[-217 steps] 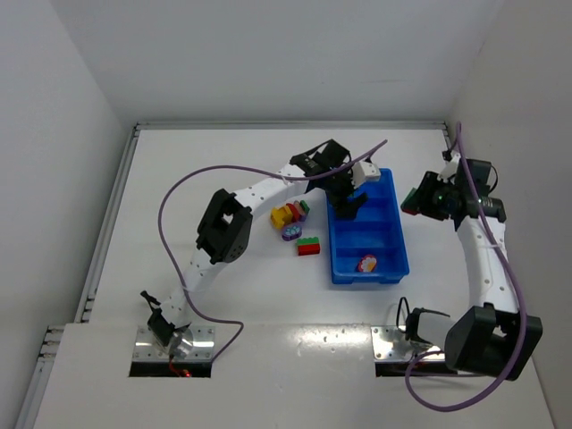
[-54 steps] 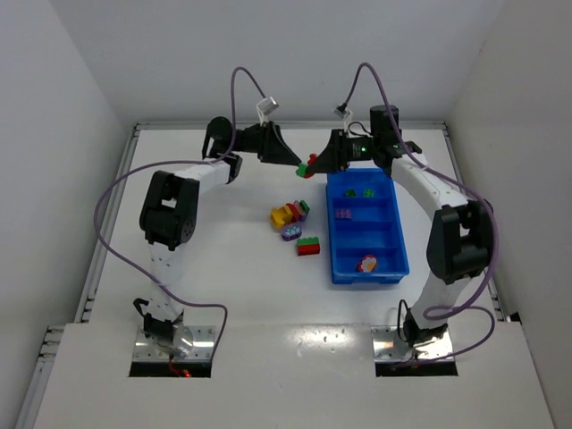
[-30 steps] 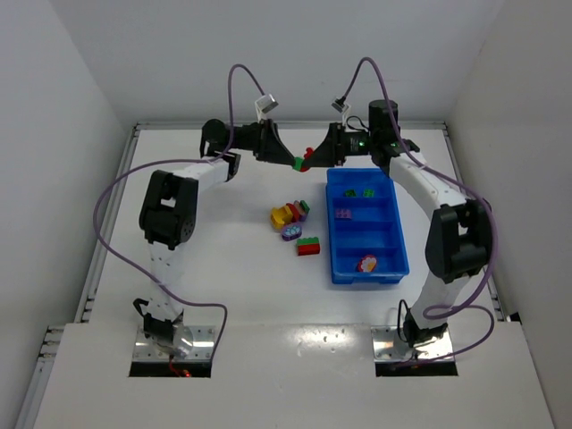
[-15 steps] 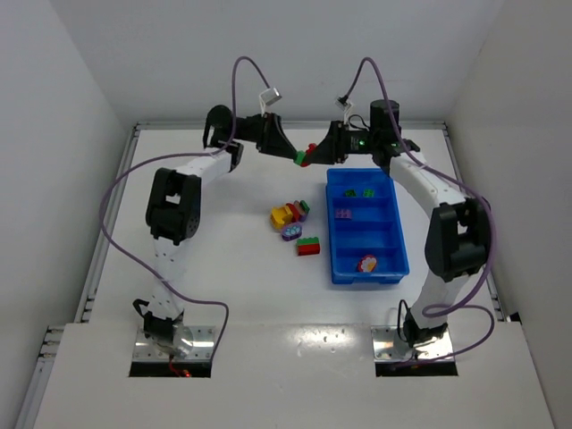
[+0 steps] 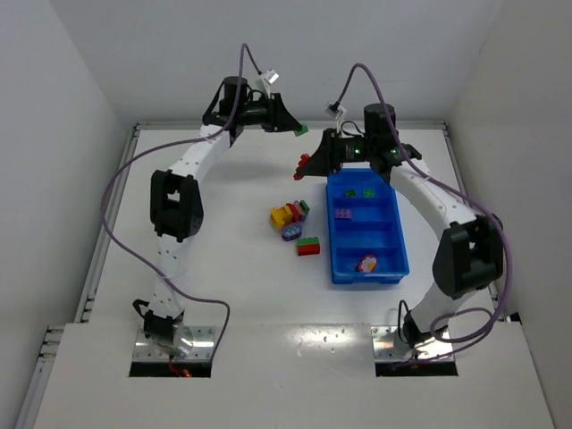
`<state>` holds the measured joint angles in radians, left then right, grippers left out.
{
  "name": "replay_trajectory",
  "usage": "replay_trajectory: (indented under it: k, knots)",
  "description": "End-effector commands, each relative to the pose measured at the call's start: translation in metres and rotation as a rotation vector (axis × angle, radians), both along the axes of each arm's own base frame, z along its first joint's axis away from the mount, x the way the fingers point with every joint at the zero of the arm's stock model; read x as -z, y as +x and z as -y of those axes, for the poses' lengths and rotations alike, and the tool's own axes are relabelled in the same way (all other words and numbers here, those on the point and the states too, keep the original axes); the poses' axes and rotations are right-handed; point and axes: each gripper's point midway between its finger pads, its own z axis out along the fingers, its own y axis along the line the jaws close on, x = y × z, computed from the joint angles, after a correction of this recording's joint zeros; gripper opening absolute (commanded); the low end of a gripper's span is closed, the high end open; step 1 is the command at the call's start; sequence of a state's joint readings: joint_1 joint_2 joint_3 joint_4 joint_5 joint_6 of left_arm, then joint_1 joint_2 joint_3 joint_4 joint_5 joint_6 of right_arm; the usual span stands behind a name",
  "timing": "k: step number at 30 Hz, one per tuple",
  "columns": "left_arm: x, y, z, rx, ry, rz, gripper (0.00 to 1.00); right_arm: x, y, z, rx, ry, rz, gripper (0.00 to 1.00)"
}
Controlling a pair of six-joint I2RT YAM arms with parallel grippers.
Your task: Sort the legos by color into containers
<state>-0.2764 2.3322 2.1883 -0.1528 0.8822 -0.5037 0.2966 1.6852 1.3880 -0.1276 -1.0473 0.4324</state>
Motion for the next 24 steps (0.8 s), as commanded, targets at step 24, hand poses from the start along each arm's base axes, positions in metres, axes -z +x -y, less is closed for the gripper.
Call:
replay_trajectory:
  k: [24]
  knots:
    - [0.040, -0.078, 0.119, 0.084, 0.174, 0.041, 0.04, 0.065, -0.038, 0.179, 0.639, -0.665, 0.088, 0.00]
